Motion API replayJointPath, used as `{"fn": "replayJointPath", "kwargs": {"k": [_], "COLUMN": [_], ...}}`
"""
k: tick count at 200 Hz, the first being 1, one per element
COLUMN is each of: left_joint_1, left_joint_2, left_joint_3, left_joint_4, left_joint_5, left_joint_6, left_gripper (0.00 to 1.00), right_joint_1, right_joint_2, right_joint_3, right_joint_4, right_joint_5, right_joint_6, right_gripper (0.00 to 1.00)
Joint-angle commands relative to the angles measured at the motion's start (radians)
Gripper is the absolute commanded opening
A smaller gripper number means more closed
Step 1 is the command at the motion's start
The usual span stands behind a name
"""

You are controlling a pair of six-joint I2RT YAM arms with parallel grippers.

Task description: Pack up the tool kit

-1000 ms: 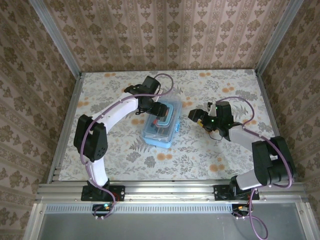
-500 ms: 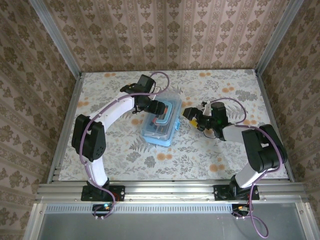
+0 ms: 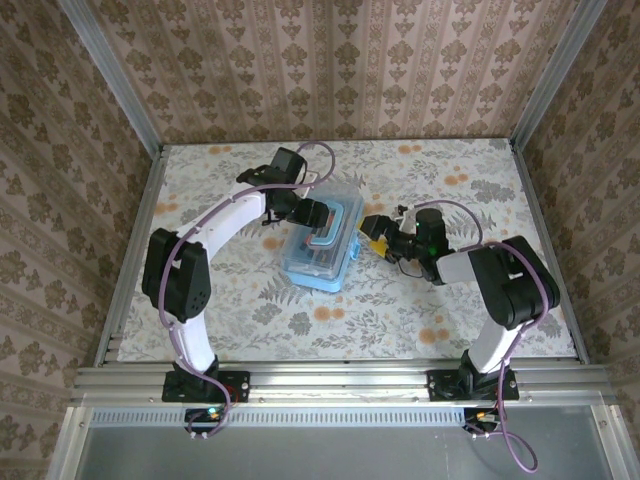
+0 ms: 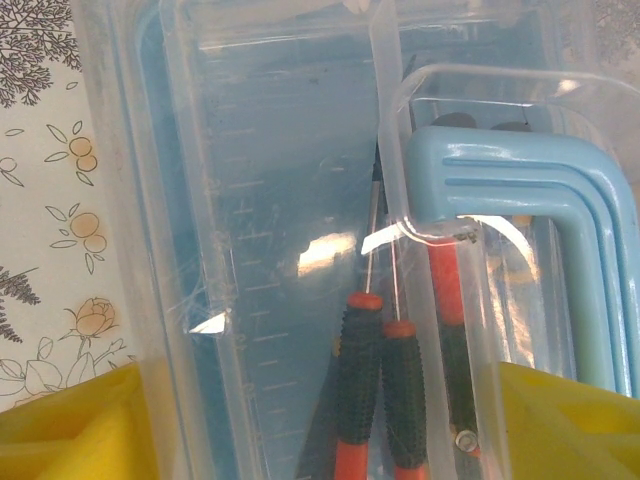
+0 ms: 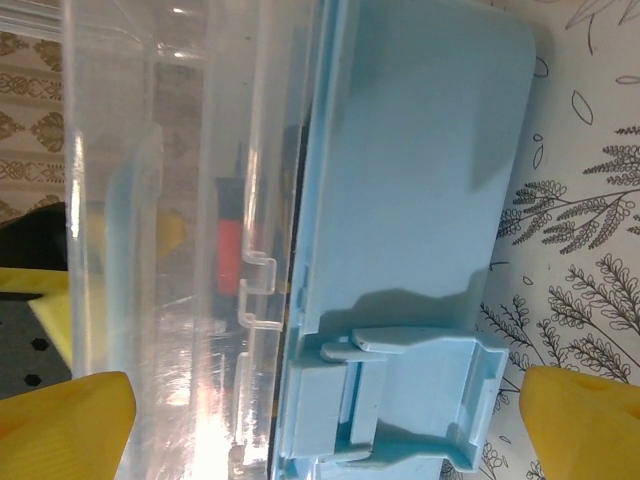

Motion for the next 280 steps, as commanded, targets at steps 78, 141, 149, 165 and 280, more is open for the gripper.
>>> {"fn": "replayJointPath", "kwargs": {"k": [78, 141, 149, 165, 280], "left_joint_1": [0.008, 0.009, 0.01, 0.011, 0.019], "left_joint_2": [0.071, 0.069, 0.07, 0.069, 0.063], "left_joint_3": [-0.056, -0.06, -0.061, -0.064, -0.069], "left_joint_4": [-0.054, -0.048, -0.048, -0.042, -0.035], "left_joint_5": [-0.018, -0.011, -0.007, -0.002, 0.01], "left_joint_6": [0.011, 0.008, 0.009, 0.011, 0.007], "left_gripper": [0.58, 0.57, 0.57, 0.56, 0.54], "right_joint_1": [0.034, 0.05, 0.051, 0.053, 0.099], "right_joint_2": [0.117, 0.178, 0.177, 0.173, 0.182], "right_joint_3": [-0.034, -0.032, -0.034, -0.031, -0.033], "right_joint_4": [0.183, 0.293, 0.29, 0.261, 0.354], "right_joint_5": [0.027, 0.029, 0.036, 0.05, 0.069], "right_joint_6": [0.097, 0.169, 0.17, 0.176, 0.271], "right_gripper": [1.0, 1.0, 1.0, 1.0, 1.0]}}
